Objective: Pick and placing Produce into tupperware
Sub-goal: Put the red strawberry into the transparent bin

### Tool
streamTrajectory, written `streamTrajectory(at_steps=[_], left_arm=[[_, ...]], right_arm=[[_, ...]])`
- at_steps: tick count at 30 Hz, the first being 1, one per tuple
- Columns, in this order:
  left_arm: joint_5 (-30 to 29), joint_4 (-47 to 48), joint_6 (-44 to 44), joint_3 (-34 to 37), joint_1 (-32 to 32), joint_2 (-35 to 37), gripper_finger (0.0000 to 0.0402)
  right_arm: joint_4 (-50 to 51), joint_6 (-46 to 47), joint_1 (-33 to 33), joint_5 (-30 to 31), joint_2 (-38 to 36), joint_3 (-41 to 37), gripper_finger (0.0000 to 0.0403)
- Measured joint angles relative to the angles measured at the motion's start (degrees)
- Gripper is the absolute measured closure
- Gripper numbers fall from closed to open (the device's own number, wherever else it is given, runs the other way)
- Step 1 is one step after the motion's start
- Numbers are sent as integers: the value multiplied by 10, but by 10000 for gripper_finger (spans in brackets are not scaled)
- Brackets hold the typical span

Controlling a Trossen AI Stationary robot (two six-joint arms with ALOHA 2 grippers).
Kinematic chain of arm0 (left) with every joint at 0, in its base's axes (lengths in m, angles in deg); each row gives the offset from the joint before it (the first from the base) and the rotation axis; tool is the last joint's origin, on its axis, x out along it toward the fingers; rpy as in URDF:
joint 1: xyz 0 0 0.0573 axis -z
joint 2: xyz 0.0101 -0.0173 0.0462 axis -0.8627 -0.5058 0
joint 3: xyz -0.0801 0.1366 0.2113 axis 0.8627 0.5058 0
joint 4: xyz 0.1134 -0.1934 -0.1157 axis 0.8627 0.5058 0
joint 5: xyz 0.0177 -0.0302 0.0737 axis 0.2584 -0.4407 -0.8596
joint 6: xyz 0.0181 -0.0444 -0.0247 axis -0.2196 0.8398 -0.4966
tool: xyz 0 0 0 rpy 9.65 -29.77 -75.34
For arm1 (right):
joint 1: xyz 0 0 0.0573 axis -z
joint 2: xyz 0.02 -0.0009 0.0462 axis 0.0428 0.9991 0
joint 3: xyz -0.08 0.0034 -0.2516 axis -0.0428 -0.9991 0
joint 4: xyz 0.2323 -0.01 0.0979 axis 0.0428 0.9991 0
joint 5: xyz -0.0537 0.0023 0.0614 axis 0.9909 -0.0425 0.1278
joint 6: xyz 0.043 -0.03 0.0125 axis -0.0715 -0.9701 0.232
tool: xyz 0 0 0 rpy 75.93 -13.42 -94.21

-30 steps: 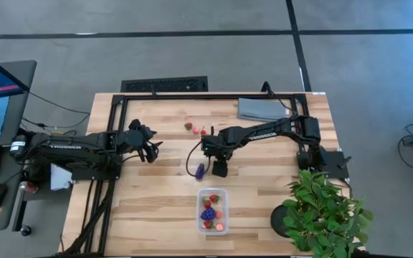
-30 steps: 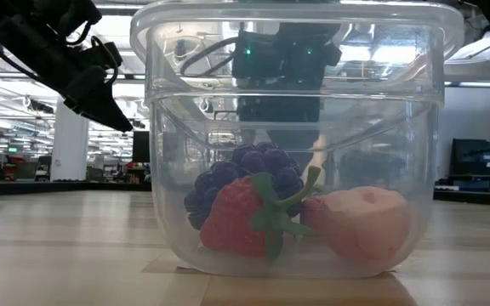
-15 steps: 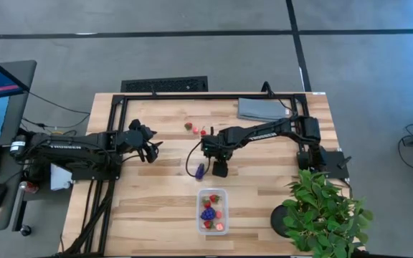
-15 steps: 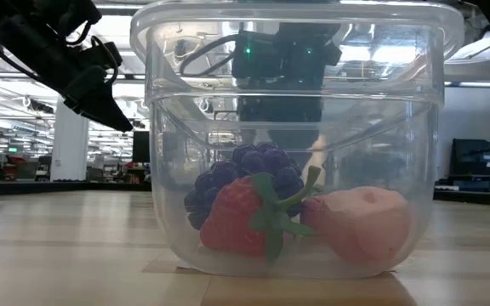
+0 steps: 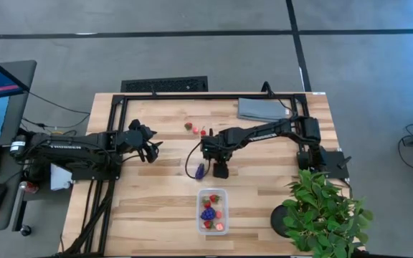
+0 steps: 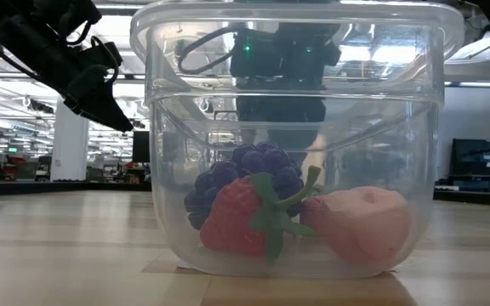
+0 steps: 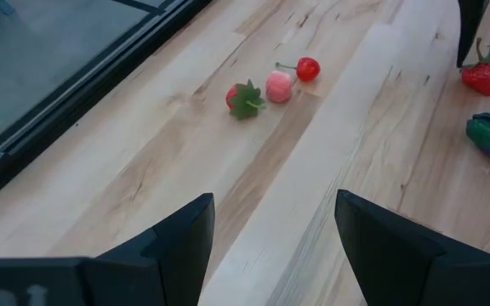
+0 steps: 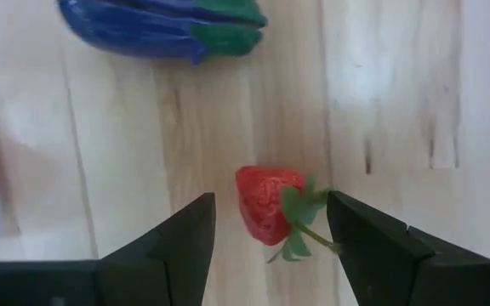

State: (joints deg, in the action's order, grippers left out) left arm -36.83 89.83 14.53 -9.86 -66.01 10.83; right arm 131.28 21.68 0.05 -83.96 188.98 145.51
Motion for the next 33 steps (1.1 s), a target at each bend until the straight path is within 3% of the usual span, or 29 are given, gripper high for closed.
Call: streamTrajectory(at_steps=[33], left_arm=[[20, -15, 4, 0, 0, 0, 166]], right_arm=[[2, -17, -19, 12, 26, 1, 152]])
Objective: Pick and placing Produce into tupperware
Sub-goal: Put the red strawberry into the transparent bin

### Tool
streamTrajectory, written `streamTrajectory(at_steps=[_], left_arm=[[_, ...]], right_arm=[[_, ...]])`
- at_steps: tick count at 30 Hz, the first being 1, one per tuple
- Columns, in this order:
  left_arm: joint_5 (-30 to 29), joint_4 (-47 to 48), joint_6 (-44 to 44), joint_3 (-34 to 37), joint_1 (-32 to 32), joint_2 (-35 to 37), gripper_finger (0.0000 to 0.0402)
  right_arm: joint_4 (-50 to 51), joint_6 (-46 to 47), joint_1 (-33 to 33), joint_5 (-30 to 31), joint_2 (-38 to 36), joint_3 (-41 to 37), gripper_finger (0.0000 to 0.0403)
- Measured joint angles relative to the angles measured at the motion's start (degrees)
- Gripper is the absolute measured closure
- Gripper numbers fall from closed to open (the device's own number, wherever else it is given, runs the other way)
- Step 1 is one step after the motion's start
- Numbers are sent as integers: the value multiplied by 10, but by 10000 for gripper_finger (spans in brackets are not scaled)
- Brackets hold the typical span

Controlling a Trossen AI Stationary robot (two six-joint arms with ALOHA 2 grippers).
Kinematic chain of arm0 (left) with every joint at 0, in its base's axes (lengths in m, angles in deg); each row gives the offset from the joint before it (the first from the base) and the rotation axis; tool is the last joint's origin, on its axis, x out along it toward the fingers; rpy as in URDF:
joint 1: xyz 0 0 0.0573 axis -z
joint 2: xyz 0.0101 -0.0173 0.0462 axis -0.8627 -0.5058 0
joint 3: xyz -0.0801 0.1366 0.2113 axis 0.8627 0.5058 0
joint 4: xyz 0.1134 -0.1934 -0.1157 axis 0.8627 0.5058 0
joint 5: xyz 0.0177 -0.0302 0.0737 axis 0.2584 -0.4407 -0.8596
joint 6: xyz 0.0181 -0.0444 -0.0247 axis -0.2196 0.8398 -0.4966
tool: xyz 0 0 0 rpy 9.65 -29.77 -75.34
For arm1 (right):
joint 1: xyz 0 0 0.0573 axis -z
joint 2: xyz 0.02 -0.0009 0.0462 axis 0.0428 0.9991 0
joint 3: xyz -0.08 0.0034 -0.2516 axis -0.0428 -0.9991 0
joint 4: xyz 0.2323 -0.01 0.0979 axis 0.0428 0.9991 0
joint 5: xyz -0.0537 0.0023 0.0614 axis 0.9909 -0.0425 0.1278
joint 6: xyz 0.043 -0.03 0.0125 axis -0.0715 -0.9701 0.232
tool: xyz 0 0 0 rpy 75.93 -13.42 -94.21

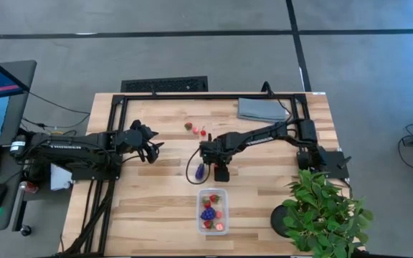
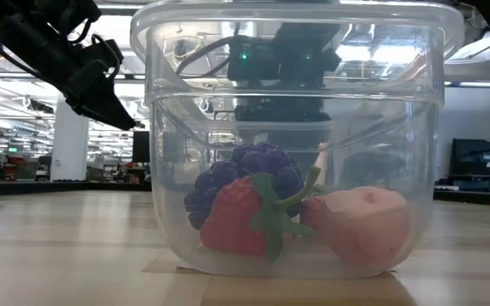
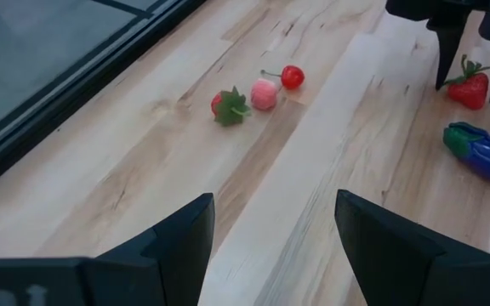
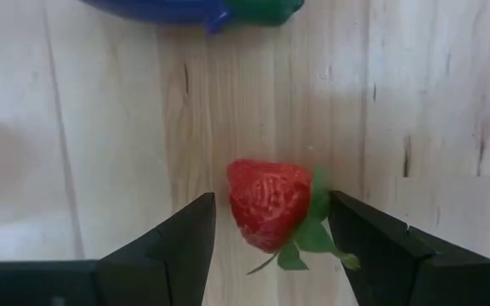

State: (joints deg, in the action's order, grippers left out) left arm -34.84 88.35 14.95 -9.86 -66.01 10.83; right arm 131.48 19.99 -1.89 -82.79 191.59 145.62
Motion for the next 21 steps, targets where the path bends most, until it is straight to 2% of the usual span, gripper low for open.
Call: streamTrajectory(at_steps=[8, 21], left_arm=[[0, -1, -4, 0, 0, 0, 166], [0, -2, -4, 0, 0, 0, 166]], right_arm=[[0, 15, 3, 8, 0, 0, 158], [-2, 29, 3, 12, 1, 0, 217]])
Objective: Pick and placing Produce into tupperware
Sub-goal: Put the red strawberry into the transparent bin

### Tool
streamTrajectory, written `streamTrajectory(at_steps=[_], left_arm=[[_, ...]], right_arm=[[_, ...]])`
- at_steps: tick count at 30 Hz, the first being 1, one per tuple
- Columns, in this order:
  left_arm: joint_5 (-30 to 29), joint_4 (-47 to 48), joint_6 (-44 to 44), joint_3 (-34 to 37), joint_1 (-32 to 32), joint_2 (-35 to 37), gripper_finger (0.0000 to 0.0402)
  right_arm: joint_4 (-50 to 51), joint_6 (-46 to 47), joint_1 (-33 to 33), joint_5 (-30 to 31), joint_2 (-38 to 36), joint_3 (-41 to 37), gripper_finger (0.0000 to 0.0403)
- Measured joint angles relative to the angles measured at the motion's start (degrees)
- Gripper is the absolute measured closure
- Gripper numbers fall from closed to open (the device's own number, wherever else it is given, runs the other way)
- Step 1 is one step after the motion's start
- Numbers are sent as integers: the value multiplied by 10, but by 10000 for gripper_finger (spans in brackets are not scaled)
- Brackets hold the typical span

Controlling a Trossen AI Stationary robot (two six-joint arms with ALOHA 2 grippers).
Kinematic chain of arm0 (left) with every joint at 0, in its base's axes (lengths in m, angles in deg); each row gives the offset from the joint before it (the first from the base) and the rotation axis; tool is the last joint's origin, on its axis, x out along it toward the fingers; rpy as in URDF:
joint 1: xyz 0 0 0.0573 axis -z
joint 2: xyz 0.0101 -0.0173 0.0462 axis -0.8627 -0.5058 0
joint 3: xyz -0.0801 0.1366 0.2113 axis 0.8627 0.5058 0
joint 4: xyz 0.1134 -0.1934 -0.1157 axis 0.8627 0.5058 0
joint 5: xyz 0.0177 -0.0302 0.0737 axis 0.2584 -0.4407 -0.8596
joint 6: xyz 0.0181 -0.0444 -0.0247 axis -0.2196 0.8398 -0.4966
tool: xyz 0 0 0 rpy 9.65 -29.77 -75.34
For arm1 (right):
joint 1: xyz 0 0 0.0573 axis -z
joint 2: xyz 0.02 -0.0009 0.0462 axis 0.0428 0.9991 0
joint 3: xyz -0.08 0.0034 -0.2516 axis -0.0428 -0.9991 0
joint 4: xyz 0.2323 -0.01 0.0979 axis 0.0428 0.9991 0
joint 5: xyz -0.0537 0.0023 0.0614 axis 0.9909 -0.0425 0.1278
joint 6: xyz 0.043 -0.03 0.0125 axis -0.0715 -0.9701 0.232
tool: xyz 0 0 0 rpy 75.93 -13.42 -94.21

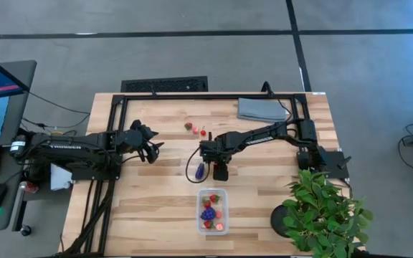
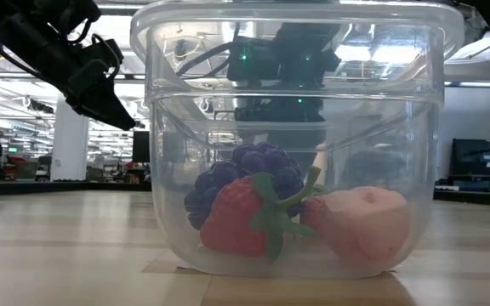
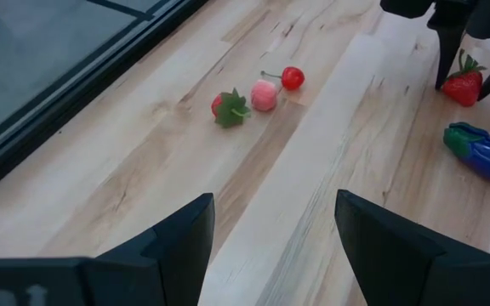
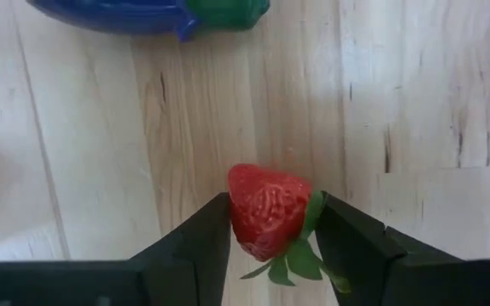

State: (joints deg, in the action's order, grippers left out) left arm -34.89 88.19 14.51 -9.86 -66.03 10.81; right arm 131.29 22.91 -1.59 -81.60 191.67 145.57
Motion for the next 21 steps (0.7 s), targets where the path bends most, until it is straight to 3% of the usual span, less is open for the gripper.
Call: streamTrajectory(at_steps=[21], left_arm=[[0, 0, 0, 0, 0, 0, 166]], right_arm=[[1, 16, 2, 7, 0, 0, 225]])
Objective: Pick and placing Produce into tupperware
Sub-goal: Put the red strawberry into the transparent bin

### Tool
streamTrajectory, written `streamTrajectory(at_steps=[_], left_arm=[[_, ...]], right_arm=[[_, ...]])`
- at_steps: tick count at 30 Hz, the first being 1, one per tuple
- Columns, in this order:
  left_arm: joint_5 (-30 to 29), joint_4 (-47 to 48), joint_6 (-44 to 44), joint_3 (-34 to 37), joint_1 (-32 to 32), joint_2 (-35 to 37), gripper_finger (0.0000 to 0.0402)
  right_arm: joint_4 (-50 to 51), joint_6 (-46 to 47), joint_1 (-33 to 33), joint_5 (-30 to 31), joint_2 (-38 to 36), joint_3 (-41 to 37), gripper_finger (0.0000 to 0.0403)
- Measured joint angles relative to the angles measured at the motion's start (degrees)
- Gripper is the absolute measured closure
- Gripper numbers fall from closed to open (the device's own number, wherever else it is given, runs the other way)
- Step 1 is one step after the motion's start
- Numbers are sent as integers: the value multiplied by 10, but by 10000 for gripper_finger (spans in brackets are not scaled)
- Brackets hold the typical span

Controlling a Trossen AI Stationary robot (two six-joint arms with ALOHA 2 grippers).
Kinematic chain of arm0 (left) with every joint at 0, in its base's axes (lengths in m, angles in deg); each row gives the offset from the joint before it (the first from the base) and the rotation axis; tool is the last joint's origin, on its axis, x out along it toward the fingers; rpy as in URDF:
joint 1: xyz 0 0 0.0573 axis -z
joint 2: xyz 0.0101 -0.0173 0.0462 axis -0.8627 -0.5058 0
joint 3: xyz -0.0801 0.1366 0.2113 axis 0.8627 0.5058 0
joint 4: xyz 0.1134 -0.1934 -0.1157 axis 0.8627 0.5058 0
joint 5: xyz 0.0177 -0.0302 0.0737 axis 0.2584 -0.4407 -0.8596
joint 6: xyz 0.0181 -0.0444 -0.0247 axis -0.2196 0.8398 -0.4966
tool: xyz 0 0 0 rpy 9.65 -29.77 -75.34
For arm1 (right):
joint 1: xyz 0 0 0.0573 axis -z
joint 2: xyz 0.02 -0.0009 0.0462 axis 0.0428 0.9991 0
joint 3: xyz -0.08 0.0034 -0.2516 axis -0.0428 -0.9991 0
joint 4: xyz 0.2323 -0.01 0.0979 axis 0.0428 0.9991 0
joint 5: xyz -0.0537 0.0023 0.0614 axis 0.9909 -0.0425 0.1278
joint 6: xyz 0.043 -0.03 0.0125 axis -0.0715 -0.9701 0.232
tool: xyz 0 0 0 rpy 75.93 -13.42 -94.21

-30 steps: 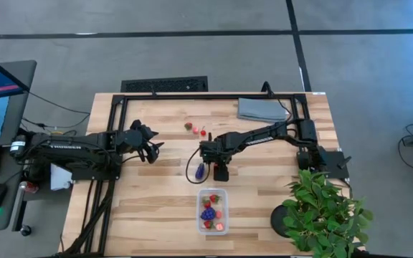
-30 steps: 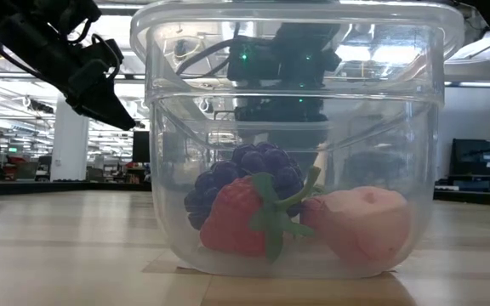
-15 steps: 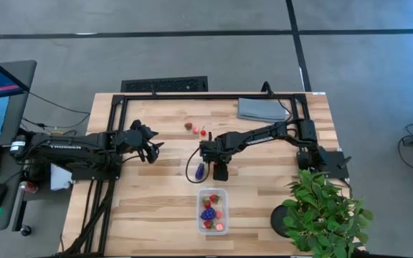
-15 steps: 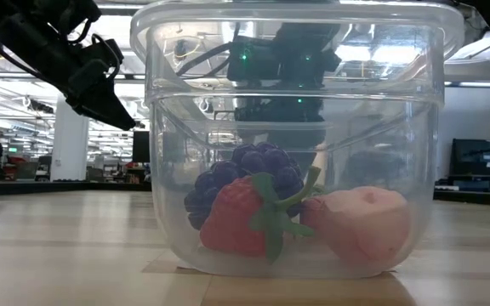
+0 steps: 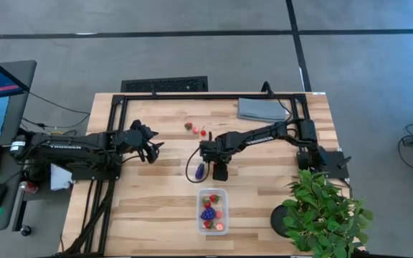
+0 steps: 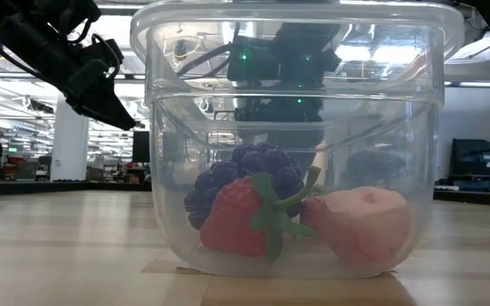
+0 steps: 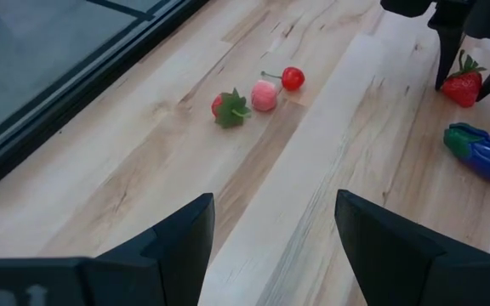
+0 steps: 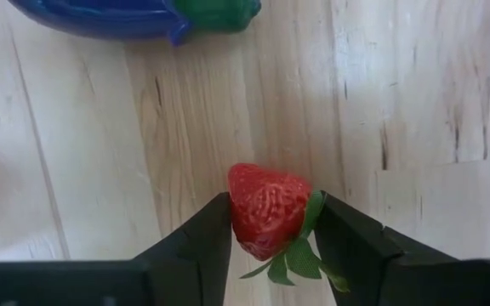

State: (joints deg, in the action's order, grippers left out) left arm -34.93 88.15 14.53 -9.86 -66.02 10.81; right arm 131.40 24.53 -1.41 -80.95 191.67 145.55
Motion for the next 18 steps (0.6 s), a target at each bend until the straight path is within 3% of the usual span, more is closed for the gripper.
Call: streamTrajectory(at_steps=[18], left_arm=[[0, -9, 4, 0, 0, 0, 166]], right_arm=[[3, 2, 2, -2, 0, 0, 221]])
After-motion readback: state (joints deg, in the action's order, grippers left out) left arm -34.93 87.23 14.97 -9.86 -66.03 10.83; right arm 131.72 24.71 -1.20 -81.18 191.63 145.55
